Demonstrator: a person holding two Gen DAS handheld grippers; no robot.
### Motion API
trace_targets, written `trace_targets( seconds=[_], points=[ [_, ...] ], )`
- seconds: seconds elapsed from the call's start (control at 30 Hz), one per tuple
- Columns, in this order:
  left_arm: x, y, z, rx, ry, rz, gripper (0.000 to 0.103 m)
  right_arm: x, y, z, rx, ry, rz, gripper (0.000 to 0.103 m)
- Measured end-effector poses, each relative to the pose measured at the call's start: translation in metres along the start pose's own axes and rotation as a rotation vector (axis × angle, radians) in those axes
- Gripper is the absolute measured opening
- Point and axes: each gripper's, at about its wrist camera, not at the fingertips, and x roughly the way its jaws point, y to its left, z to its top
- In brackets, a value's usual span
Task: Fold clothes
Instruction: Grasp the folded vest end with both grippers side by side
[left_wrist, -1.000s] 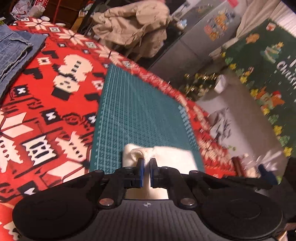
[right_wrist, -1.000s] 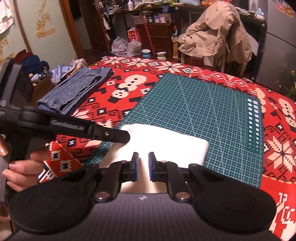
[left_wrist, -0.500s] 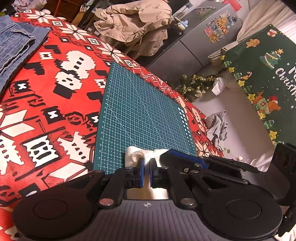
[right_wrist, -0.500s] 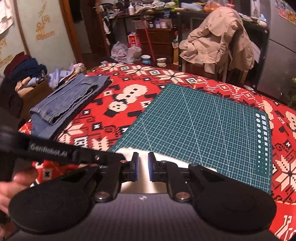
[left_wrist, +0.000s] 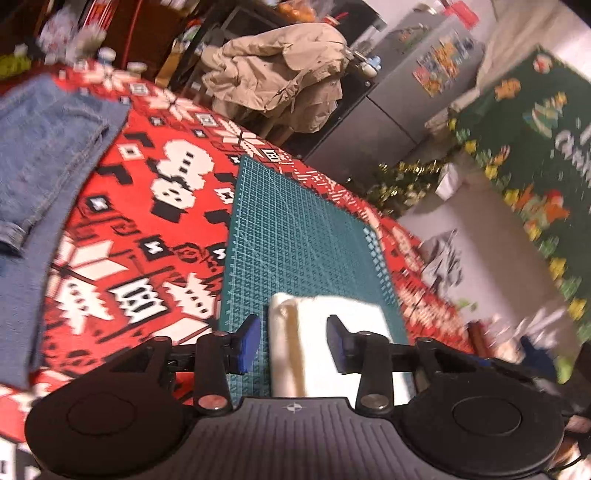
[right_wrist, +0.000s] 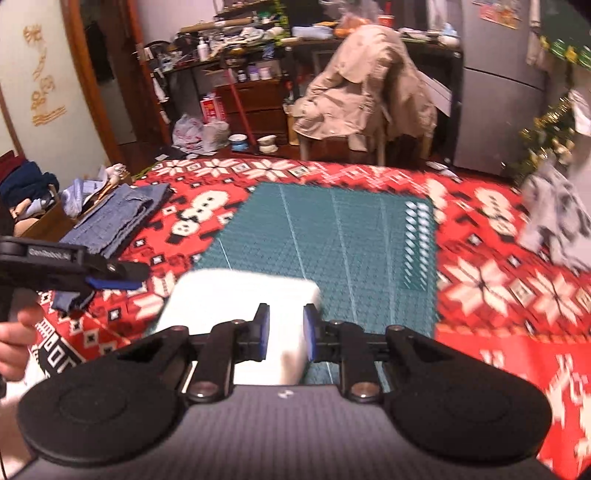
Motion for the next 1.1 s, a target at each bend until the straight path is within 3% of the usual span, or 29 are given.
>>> trace_targets(
  seconds=[0.03,0.1,0.2,0.3,0.37,0.47,0.63,0.7,0.77,0.87,0.97,1.1],
  points=[
    [-0.004,-0.004,-0.002,0.028,-0.009,0.016,0.049,-0.005,-0.002,-0.006,0.006,0.000,-0.003,0.028],
    [-0.013,-0.014,-0.007,0.080,-0.030,0.052,0.067,-0.014,-0.006,-0.017,0.016,-0.001,-0.005,0.032],
    [-0.020,-0.032,-0.012,0.201,-0.038,0.132,0.076,-0.022,-0.006,-0.029,0.016,-0.001,0.006,0.037],
    [-0.018,-0.050,-0.014,0.356,0.017,0.185,0.082,-0.027,-0.004,-0.038,-0.004,0.002,0.004,0.041],
    [-0.016,-0.056,-0.013,0.378,0.056,0.196,0.086,-0.030,-0.003,-0.045,-0.016,0.004,-0.002,0.042],
    [-0.017,-0.061,-0.015,0.352,0.075,0.223,0.087,-0.032,-0.001,-0.052,-0.017,0.006,-0.007,0.045],
    [-0.017,-0.076,-0.029,0.464,0.085,0.206,0.085,-0.031,0.000,-0.058,0.006,0.000,-0.006,0.051],
    [-0.015,-0.079,-0.033,0.485,0.087,0.192,0.077,-0.030,0.000,-0.060,0.015,-0.002,-0.006,0.050],
    [-0.009,-0.069,-0.032,0.366,0.114,0.174,0.067,-0.030,0.000,-0.062,0.024,-0.004,-0.005,0.048],
    [0.000,-0.044,-0.030,0.129,0.170,0.099,0.040,-0.024,-0.001,-0.063,0.064,-0.001,-0.009,0.029],
    [0.008,-0.026,-0.031,-0.014,0.182,0.066,0.038,-0.013,-0.007,-0.061,0.136,0.012,0.002,0.028],
    [0.014,-0.014,-0.033,-0.117,0.172,0.061,0.039,0.001,-0.012,-0.057,0.210,0.014,0.008,0.028]
  ],
)
